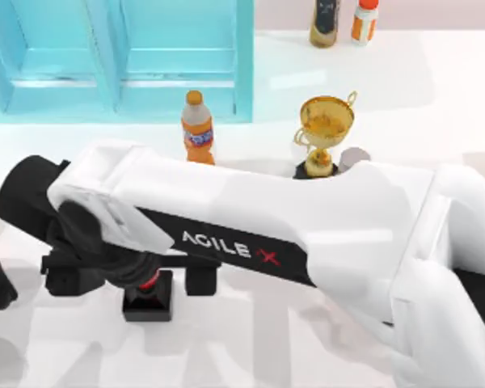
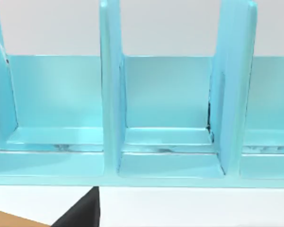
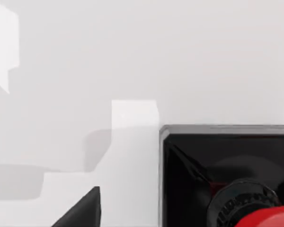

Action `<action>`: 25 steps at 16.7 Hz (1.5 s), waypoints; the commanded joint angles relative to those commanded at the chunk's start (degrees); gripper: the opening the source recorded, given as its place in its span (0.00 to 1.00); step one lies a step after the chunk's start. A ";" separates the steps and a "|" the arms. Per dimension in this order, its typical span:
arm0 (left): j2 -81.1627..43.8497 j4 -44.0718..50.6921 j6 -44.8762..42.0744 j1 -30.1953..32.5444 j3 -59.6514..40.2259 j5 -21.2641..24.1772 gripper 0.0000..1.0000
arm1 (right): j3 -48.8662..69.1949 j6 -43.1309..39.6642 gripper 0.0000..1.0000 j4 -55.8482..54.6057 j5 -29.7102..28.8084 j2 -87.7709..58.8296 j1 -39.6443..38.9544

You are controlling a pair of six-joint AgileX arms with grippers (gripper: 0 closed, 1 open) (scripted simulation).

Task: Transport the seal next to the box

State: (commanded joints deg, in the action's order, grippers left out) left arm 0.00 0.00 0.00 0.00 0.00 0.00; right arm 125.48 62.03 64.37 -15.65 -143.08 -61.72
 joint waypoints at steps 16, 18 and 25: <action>0.00 0.00 0.00 0.00 0.00 0.00 1.00 | 0.00 0.00 0.00 0.00 0.00 0.00 0.00; 0.00 0.00 0.00 0.00 0.00 0.00 1.00 | 0.00 0.00 0.00 0.00 0.00 0.00 0.00; 0.00 0.00 0.00 0.00 0.00 0.00 1.00 | 4.29 0.34 0.00 4.12 0.00 -0.34 -0.04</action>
State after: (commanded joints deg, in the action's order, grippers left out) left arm 0.00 0.00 0.00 0.00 0.00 0.00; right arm 129.77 62.37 68.48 -15.65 -143.42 -61.76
